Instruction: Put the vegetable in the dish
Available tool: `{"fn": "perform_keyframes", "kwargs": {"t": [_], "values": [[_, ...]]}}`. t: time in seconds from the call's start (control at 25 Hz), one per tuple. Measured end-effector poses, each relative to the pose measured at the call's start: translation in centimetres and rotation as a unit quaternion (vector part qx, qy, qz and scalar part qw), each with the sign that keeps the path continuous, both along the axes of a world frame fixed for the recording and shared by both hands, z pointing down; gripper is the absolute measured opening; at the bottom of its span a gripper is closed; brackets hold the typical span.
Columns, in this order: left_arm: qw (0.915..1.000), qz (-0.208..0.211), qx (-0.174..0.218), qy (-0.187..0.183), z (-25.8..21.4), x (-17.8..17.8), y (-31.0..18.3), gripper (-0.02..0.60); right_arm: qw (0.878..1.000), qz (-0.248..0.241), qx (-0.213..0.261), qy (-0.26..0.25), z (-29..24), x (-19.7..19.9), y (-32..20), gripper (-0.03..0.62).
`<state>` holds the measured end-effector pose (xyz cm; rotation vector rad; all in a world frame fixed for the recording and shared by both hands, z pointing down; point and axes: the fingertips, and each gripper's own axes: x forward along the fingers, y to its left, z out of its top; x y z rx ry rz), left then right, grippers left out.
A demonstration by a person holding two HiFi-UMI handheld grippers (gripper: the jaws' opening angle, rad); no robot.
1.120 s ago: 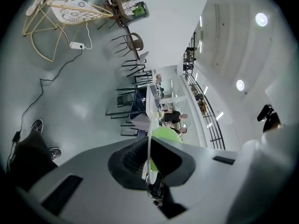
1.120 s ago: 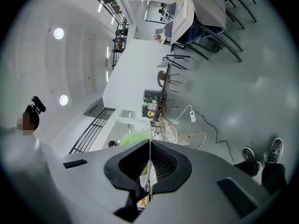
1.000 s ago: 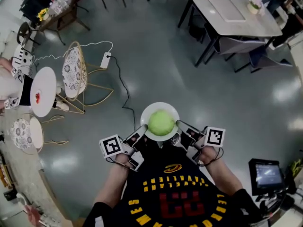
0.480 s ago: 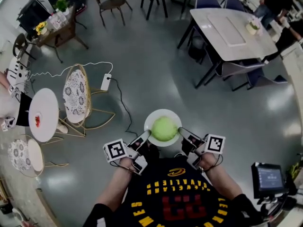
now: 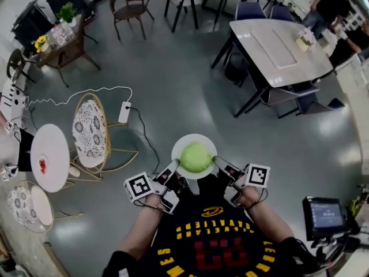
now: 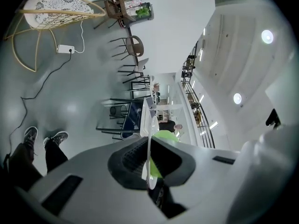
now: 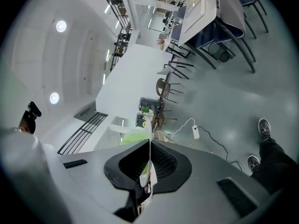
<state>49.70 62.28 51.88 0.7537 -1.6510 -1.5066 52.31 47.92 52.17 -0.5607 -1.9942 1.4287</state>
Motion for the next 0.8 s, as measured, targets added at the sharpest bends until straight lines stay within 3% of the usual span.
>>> {"fn": "perform_keyframes", "kwargs": {"t": [0.24, 0.8], "values": [[0.9997, -0.014, -0.012, 0.013, 1.3, -4.9, -0.2, 0.014, 1.0, -0.013, -0.019, -0.002, 1.4, -5.5, -0.2, 0.017], [0.9972, -0.065, -0.03, -0.02, -0.7, -19.6, -6.8, 0.014, 0.997, -0.061, -0.037, -0.032, -0.3, -21.5, -6.8, 0.017]]}}
